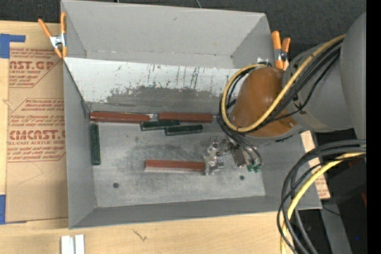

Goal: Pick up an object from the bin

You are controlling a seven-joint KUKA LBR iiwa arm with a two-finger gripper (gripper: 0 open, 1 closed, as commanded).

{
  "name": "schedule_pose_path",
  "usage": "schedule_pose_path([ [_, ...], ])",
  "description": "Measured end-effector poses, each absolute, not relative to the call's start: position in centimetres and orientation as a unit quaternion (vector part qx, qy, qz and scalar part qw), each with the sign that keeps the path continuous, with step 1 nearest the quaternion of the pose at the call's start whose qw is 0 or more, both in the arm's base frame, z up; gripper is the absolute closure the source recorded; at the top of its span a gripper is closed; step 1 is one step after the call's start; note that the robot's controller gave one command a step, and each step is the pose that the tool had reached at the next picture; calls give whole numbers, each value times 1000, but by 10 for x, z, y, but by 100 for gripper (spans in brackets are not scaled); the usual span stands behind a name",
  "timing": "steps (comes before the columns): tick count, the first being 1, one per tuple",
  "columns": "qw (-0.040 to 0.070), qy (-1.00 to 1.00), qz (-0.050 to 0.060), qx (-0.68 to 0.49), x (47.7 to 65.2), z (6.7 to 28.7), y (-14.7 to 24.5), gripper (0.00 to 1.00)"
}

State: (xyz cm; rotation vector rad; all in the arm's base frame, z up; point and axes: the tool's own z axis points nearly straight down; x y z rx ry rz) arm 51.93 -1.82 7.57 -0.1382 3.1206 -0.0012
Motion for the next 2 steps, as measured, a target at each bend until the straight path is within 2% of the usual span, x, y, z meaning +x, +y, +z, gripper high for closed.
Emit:
schedule_pose_path([
  [1,-1,999,0,-40,508,275,12,100],
  [2,0,999,0,-38,507,336,21,100],
])
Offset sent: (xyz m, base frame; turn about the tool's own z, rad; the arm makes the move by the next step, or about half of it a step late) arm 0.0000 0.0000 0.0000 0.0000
